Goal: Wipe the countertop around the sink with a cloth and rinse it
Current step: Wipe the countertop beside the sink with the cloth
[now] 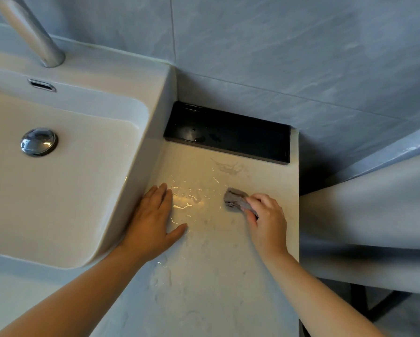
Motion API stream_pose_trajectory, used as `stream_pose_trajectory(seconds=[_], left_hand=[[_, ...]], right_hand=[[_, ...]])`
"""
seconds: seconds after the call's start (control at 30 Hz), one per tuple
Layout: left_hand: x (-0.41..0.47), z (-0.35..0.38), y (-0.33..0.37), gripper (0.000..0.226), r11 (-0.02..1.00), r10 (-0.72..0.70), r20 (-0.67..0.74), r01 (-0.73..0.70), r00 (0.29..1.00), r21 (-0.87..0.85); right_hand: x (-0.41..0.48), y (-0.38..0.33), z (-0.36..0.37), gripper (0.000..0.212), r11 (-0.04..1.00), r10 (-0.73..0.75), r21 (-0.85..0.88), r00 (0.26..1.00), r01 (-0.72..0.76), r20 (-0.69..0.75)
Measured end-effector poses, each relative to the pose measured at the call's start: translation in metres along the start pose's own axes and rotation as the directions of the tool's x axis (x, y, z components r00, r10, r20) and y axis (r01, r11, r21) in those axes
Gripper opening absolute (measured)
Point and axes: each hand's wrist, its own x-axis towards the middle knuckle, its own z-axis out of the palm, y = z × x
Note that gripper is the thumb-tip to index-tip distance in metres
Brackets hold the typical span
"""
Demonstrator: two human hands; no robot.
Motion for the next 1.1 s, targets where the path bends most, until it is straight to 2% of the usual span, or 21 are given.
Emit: stream_pose_trajectory(seconds=[0.1,0.2,0.4,0.53,0.67,0.83,1.0,1.1], left_hand=[[0.000,0.001,0.000,0.099,1.000,0.008,-0.001,-0.008,1.000,0.005],[-0.001,0.000,0.001,0.099,1.000,0.001,-0.010,-0.001,1.000,-0.009],[0.000,0.001,0.001,0.099,0.999,-0.017,-0.007,0.017,1.000,-0.028],[0.000,0.001,0.000,0.098,1.000,-0.009,0.001,0.009,1.000,-0.013],[0.000,0.001,0.001,0.099,1.000,-0.018,-0.001,0.018,1.000,-0.013],[0.000,0.001,0.000,0.105,0.999,-0.021,0.003,0.021,1.000,-0.035],[-0.017,-0.002,0.002,0.091,0.996,-0.026,-0.069,0.020,0.997,-0.087],[-0.035,-0.001,0.007,0.091,0.993,-0.058,-0.070,0.050,0.996,-0.104]], right_hand=[[-0.007,-0.005,-0.009,0.016,0.991,0.022,0.128,0.993,-0.036,0.112],[0.008,-0.008,-0.024,0.014,0.972,0.020,0.229,0.995,-0.042,0.094],[0.086,-0.015,-0.015,0.017,0.996,-0.033,0.078,0.999,0.034,-0.007],[0.113,-0.014,0.009,0.018,1.000,0.008,-0.027,1.000,-0.008,-0.001],[0.101,-0.015,0.023,0.019,0.999,0.043,0.005,0.998,-0.043,-0.054],[0.080,-0.021,0.022,0.024,0.998,-0.029,0.049,0.999,0.028,0.013],[0.045,-0.027,0.022,0.026,0.996,-0.075,0.060,0.996,0.071,0.051],[0.026,-0.031,0.020,0.025,0.993,-0.103,0.062,0.993,0.099,0.060]])
